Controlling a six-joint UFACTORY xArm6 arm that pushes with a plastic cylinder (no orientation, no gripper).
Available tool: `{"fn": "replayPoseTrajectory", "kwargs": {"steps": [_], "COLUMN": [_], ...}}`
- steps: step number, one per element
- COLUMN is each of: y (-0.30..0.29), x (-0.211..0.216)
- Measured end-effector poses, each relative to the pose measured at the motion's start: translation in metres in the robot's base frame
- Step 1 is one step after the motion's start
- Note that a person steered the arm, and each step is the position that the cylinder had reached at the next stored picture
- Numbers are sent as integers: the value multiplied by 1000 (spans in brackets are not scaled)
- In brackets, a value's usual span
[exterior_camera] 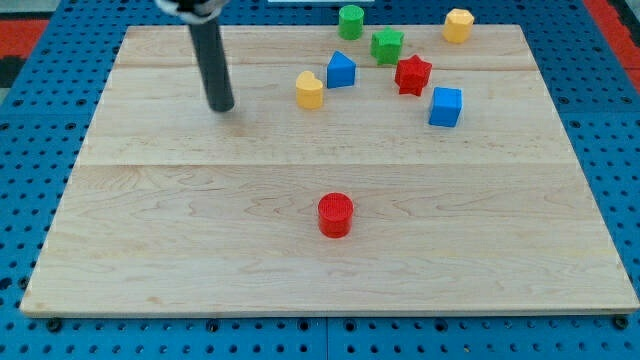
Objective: Push the red circle towards the right side of the green star
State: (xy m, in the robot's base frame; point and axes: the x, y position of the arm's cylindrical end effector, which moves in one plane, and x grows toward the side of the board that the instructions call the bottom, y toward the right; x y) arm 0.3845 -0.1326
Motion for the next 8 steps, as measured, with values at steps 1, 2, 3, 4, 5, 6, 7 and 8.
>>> {"fn": "replayPoseTrajectory", "kwargs": {"steps": [1,2,3,4,5,6,7,8], "y": [15,72,160,143,138,134,130,111], "x": [101,157,165,133,85,50,50,34]}}
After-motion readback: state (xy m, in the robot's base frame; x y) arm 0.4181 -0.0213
